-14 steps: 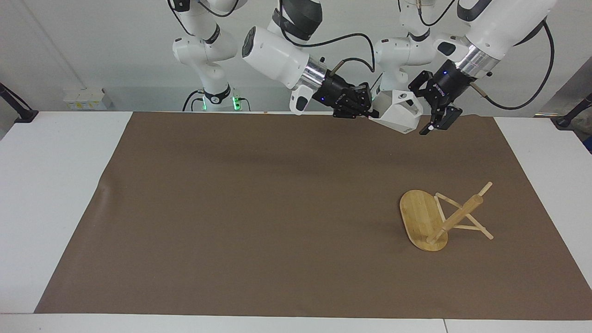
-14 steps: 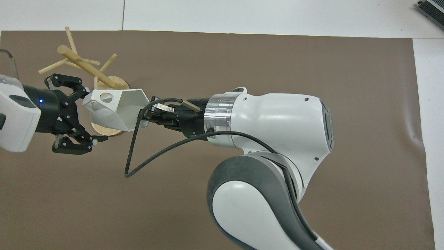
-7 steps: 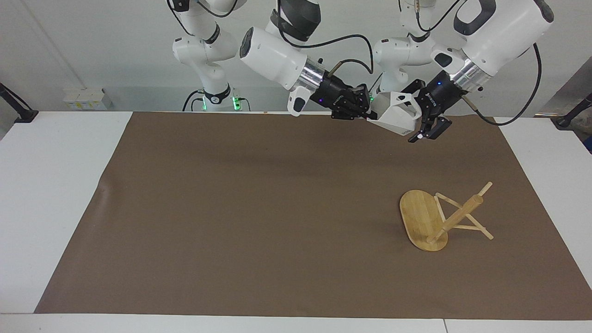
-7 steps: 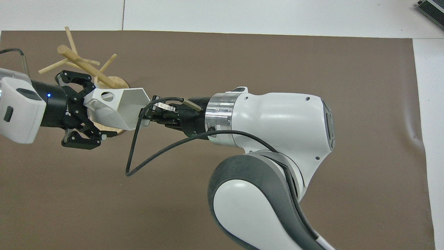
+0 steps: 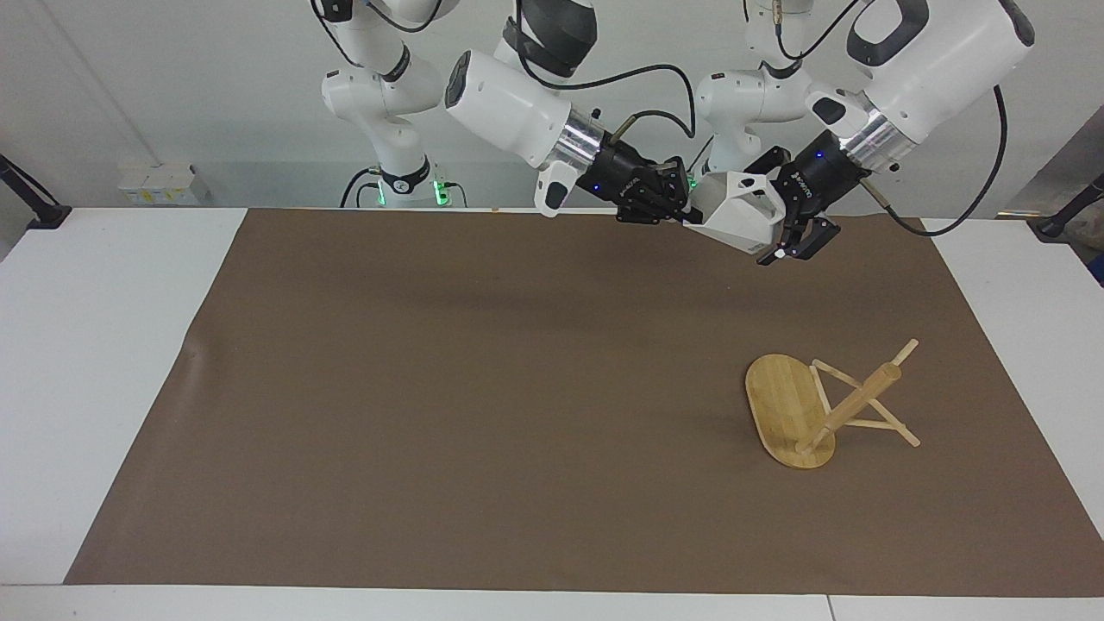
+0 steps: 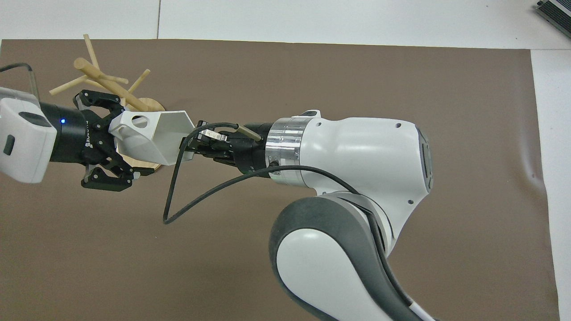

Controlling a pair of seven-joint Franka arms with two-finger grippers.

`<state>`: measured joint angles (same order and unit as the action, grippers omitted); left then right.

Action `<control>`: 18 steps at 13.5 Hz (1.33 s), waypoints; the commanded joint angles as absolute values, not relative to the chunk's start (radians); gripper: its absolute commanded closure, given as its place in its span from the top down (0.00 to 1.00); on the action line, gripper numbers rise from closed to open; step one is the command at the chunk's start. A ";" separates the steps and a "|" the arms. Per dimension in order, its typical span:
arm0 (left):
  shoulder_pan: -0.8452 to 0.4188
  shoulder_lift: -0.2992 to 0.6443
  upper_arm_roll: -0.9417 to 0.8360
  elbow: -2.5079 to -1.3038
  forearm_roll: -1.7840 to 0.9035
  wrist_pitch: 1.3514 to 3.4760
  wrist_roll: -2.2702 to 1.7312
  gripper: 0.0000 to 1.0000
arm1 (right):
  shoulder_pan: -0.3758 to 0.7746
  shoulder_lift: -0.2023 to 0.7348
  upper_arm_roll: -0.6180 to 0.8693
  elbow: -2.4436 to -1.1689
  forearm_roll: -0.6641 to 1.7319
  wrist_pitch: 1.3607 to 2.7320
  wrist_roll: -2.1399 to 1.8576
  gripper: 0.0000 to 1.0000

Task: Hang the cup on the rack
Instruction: 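Close the left gripper on the cup and open the right gripper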

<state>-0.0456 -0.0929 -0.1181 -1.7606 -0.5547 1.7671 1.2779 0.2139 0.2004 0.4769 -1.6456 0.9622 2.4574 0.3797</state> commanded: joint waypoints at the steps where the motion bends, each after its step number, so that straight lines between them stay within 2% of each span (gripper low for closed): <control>1: -0.051 -0.103 -0.117 -1.776 -0.601 1.775 1.299 1.00 | 0.210 0.206 0.486 -1.635 0.986 2.467 0.374 0.00; 17: -0.037 -0.112 -0.114 -1.786 -0.693 1.726 1.290 1.00 | 0.210 0.204 0.486 -1.635 0.991 2.470 0.377 0.00; 18: -0.037 -0.112 -0.114 -1.786 -0.693 1.721 1.290 0.90 | 0.210 0.204 0.486 -1.635 0.991 2.470 0.377 0.00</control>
